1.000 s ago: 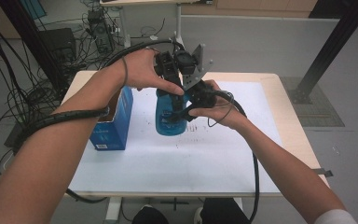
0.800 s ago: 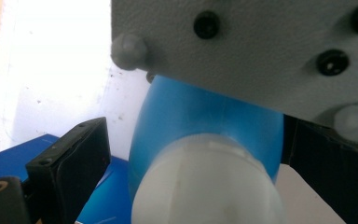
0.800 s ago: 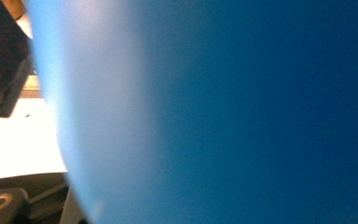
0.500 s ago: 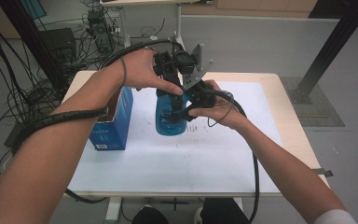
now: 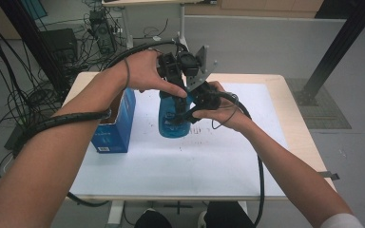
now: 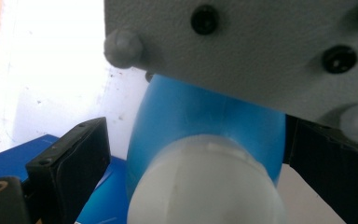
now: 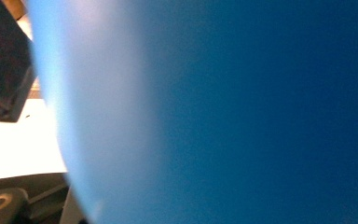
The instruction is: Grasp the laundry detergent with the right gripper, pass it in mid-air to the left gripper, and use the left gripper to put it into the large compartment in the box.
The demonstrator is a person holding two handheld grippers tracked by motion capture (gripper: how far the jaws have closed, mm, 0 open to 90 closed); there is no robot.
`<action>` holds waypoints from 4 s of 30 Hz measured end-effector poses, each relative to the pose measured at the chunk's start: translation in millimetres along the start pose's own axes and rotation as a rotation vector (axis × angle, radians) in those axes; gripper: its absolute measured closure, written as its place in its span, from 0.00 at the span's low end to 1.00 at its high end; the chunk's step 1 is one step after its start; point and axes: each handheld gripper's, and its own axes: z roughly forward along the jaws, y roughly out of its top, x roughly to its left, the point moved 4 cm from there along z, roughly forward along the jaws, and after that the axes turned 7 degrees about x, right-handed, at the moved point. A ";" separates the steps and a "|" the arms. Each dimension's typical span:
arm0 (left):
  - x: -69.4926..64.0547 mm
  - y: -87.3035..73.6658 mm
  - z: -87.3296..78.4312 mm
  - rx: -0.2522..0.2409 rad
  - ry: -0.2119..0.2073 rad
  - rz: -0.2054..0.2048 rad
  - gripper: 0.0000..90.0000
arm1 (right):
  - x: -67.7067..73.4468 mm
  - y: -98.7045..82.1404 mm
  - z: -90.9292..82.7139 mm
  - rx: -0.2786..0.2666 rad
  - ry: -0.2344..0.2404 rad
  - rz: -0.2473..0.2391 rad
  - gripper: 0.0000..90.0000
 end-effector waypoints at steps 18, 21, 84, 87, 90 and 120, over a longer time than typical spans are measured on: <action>0.5 0.2 0.3 0.005 0.001 0.003 0.06 | -0.4 -0.1 -0.4 -0.002 -0.001 0.000 0.48; 1.0 -0.1 0.3 0.005 0.001 0.003 0.06 | -0.4 -0.1 -0.2 -0.002 0.000 0.001 0.48; -3.0 -3.4 6.6 0.045 0.011 0.072 0.41 | 5.3 1.7 5.0 0.027 -0.018 -0.035 0.48; -3.2 -2.9 6.3 0.046 0.015 0.072 0.41 | 4.8 1.7 4.9 0.025 -0.025 -0.038 0.48; -3.2 -2.7 6.0 0.051 0.015 0.074 0.41 | 5.0 1.6 4.4 0.028 -0.027 -0.036 0.48; -3.0 -5.5 7.2 0.058 0.019 0.070 0.40 | 5.2 2.9 6.8 0.031 -0.038 -0.043 0.48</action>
